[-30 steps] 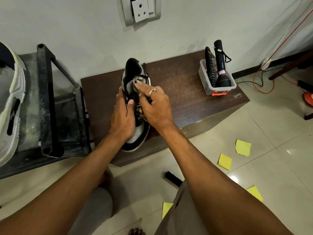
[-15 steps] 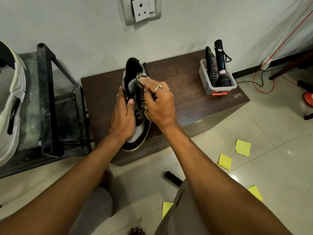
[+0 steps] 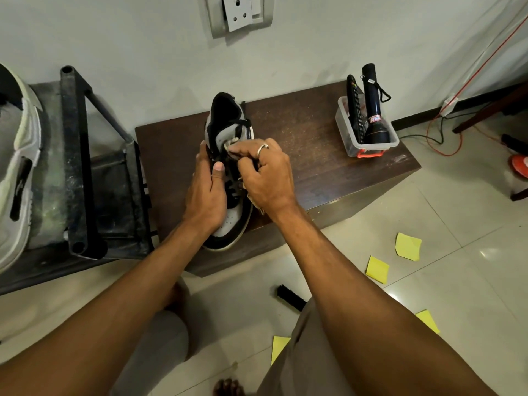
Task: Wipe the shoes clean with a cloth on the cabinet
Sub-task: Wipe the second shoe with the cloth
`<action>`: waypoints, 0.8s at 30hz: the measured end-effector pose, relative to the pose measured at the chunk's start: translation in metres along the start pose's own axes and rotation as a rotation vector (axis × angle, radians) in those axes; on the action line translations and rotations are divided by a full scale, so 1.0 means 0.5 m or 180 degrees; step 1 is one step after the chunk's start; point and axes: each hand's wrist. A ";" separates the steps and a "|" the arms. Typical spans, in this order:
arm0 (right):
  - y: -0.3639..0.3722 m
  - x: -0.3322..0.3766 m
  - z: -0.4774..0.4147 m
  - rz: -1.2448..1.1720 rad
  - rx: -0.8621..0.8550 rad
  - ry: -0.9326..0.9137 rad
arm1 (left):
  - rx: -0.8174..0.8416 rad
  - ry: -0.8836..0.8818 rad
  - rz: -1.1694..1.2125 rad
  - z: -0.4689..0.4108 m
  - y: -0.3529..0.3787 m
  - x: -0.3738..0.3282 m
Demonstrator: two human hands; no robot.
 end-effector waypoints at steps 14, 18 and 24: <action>-0.016 0.003 -0.004 -0.0466 0.0241 0.0735 | 0.0014 -0.0057 -0.0056 0.002 -0.002 -0.001; -0.023 -0.037 -0.008 -0.0493 -0.0346 0.0885 | -0.0002 0.0084 -0.0206 0.003 -0.003 -0.012; -0.020 -0.045 -0.005 -0.0374 0.0074 0.0889 | 0.0009 -0.0052 -0.0607 -0.007 -0.006 -0.032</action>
Point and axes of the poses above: each hand's wrist, its own z-axis away from the middle knuckle, its own y-axis out of the palm, x = y × z, and after that the axes turned 2 degrees about x, right-handed
